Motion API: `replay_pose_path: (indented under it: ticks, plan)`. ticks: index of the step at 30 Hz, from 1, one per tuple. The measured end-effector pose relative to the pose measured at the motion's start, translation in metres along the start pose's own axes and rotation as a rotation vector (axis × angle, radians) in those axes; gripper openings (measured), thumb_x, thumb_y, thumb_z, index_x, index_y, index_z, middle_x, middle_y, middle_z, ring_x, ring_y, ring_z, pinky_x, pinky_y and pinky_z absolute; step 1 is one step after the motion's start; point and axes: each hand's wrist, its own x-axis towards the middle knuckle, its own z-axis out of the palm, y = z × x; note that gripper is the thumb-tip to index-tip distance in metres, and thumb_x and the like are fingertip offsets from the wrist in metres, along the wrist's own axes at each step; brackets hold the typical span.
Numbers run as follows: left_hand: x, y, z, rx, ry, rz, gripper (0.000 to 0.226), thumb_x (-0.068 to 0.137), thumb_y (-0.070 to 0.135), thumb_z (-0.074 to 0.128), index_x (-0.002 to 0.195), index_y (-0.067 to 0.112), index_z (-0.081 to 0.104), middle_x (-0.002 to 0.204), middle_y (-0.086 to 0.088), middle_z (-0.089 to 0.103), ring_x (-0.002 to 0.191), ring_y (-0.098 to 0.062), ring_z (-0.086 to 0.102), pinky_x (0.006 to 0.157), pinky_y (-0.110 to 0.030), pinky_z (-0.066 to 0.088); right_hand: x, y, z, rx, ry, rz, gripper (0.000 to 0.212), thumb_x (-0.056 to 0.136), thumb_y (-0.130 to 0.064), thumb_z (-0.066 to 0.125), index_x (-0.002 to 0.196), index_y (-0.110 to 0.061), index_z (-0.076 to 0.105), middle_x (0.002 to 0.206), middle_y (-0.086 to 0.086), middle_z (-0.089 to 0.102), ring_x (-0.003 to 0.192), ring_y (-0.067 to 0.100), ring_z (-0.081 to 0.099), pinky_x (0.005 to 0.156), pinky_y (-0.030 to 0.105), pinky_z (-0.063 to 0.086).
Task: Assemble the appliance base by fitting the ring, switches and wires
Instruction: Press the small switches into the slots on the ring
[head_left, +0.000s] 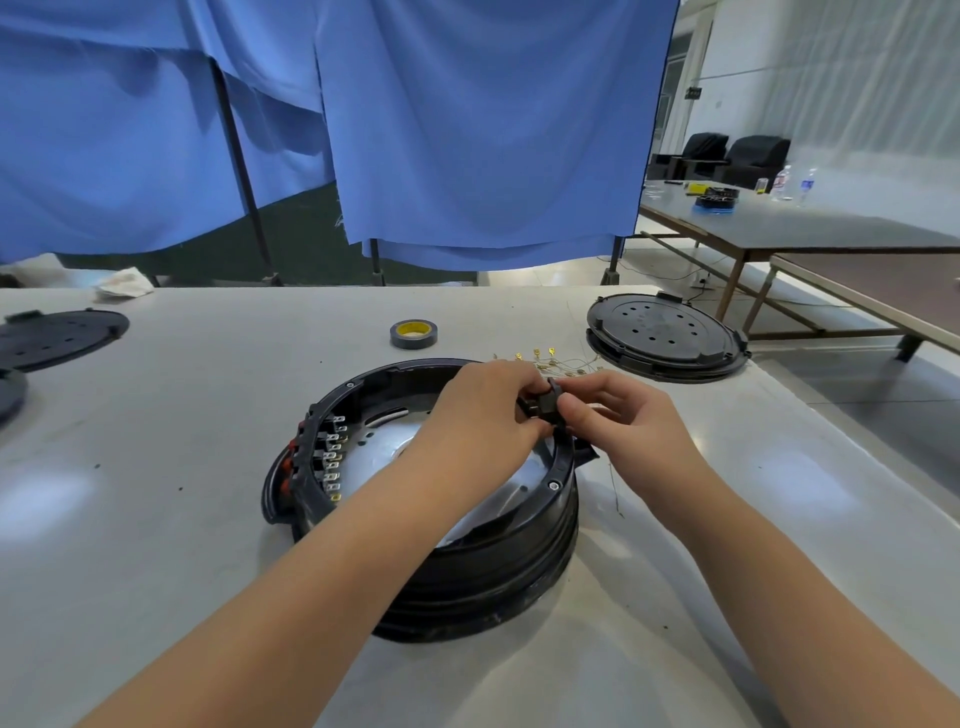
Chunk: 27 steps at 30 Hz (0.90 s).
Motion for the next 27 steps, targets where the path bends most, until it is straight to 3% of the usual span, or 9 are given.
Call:
replay_pose_path:
  ticks: [4,8,16,27]
  plan:
    - [-0.0018,-0.0003,0.0006,-0.007,0.032,0.016,0.029,0.081,0.012,0.072,0.110,0.016,0.067,0.095,-0.004,0.068,0.087,-0.021,0.062,0.074,-0.040,0.055,0.0000,0.0003,0.0000,0.028,-0.011,-0.007,0.014,0.087,-0.004,0.065,0.090,-0.017,0.069,0.093,-0.001,0.075,0.085,0.015,0.071,0.071,0.027,0.055]
    - [-0.0015,0.0009,0.0015,0.026,0.049,0.023,0.030,0.081,0.014,0.073,0.110,0.018,0.067,0.101,-0.002,0.069,0.092,-0.019,0.063,0.084,-0.037,0.052,-0.0002,0.0008,-0.0006,0.041,-0.009,-0.003,0.014,0.087,-0.002,0.064,0.090,-0.016,0.068,0.094,-0.002,0.075,0.088,0.016,0.071,0.079,0.032,0.056]
    - [0.0004,0.0020,0.0010,0.118,0.026,0.026,0.031,0.084,0.018,0.069,0.115,0.019,0.066,0.107,-0.001,0.069,0.097,-0.019,0.061,0.091,-0.035,0.048,0.0023,0.0003,0.0008,-0.023,0.003,-0.010,0.011,0.088,-0.003,0.064,0.089,-0.014,0.067,0.093,0.004,0.074,0.082,0.016,0.071,0.074,0.030,0.058]
    - [0.0010,0.0014,0.0012,0.174,-0.002,0.026,0.025,0.087,0.022,0.066,0.112,0.018,0.067,0.104,-0.002,0.068,0.096,-0.019,0.060,0.089,-0.035,0.048,0.0062,0.0031,0.0027,-0.076,0.005,0.014,0.010,0.090,-0.009,0.063,0.085,-0.018,0.067,0.088,0.003,0.073,0.079,0.010,0.068,0.064,0.024,0.054]
